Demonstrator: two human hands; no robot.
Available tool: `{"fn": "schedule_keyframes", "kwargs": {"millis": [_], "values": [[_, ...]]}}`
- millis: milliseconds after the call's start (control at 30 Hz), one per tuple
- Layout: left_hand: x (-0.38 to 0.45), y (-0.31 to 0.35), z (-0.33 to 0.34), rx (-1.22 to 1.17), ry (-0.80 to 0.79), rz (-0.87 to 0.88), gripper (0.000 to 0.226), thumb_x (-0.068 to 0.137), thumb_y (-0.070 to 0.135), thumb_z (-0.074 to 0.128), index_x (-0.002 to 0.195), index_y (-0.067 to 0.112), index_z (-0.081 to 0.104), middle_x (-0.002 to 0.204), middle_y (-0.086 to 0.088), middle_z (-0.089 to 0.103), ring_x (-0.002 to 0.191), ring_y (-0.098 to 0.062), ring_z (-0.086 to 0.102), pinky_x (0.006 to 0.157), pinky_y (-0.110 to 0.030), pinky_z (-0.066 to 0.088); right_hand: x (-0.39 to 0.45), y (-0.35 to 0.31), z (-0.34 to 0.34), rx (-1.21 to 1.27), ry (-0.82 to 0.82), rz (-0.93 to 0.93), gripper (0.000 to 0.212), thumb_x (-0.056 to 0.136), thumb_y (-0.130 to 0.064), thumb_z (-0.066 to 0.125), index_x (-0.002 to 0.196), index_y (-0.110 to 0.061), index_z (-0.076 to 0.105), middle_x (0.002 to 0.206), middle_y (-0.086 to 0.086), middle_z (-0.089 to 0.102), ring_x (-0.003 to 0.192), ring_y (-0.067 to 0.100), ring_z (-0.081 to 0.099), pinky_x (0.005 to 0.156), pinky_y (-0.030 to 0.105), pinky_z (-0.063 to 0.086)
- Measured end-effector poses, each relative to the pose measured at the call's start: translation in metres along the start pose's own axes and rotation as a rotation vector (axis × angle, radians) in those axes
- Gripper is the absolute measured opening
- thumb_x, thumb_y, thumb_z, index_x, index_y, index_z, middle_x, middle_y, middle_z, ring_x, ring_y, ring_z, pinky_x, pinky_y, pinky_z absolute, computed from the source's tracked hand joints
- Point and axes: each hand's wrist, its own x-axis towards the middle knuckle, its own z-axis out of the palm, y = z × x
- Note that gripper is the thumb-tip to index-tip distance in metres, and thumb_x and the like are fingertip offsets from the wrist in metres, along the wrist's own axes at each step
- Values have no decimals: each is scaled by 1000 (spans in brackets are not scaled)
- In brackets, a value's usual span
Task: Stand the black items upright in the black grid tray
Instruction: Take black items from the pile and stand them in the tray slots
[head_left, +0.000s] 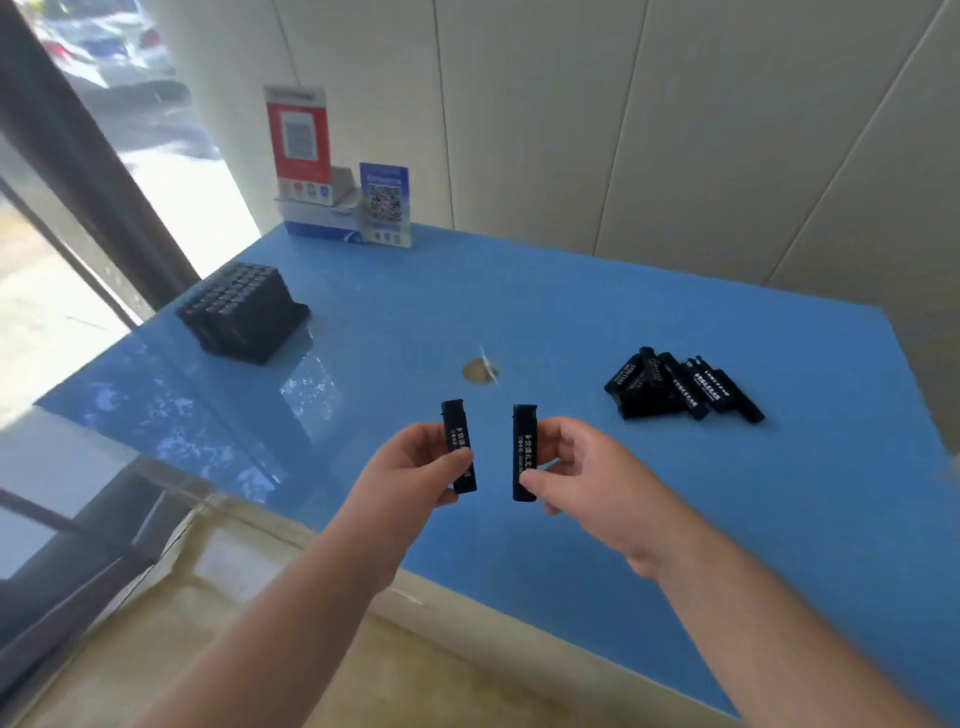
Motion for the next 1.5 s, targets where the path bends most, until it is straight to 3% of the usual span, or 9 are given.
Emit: {"fn": "schedule_keyframes", "kwargs": {"millis": [267, 400, 500, 667, 867, 1067, 1267, 1367, 1500], "values": [[-41, -7, -136, 31, 146, 50, 19, 94, 14, 63, 107, 28, 68, 95, 7, 76, 82, -14, 65, 76, -29, 49, 23, -48, 130, 127, 43, -84, 9, 97, -22, 61, 98, -23, 69, 90, -8, 75, 80, 7, 66, 74, 29, 51], [-51, -11, -198, 63, 251, 70, 12, 95, 29, 62, 103, 32, 70, 90, 9, 74, 87, -28, 65, 85, -38, 54, 36, -64, 187, 146, 50, -87, 16, 98, -32, 60, 96, -21, 71, 91, -5, 76, 85, 17, 69, 80, 37, 56], [-55, -14, -237, 45, 284, 66, 12, 95, 34, 62, 101, 31, 72, 92, 4, 74, 96, -32, 66, 94, -46, 53, 45, -72, 225, 179, 54, -106, 16, 98, -27, 61, 94, -17, 72, 88, -3, 77, 81, 13, 70, 77, 30, 55], [-45, -18, -277, -16, 288, 59, 15, 94, 17, 63, 106, 23, 70, 98, -2, 75, 96, -28, 69, 96, -48, 52, 65, -81, 267, 181, 20, -87, 9, 98, -21, 62, 101, -21, 70, 95, -2, 76, 84, 14, 70, 70, 26, 53], [-9, -15, -301, -74, 244, 35, 17, 92, 4, 63, 107, 13, 66, 96, -5, 74, 88, -20, 72, 82, -33, 59, 109, -92, 292, 199, -33, -98, 11, 97, -13, 63, 104, -18, 69, 95, 1, 76, 86, 15, 73, 76, 31, 60], [49, 2, -329, -21, 225, -20, 33, 92, 5, 64, 113, 29, 57, 100, -7, 70, 84, -18, 74, 81, -35, 60, 170, -109, 298, 190, -117, -121, 18, 96, -11, 62, 109, -24, 64, 94, 4, 73, 85, 18, 73, 73, 31, 61], [99, 19, -344, -33, 170, 14, 14, 100, 15, 54, 109, 16, 65, 101, -1, 75, 92, -21, 73, 84, -41, 59, 218, -126, 295, 198, -44, -111, 12, 98, -21, 61, 101, -12, 67, 97, 12, 72, 89, 26, 72, 76, 36, 62], [123, 27, -349, 29, 164, 28, 11, 99, 16, 55, 103, 17, 65, 98, -3, 75, 86, -18, 74, 78, -29, 59, 235, -127, 293, 166, 25, -113, 11, 96, -20, 64, 99, -10, 67, 94, 15, 71, 88, 29, 70, 76, 35, 62], [157, 36, -364, 337, 136, 217, 16, 92, 17, 65, 102, 29, 61, 88, 6, 71, 80, -11, 72, 81, -31, 57, 252, -129, 291, 142, 138, -136, 9, 94, -12, 66, 101, -18, 66, 83, -3, 65, 83, 18, 65, 75, 37, 63]]}}
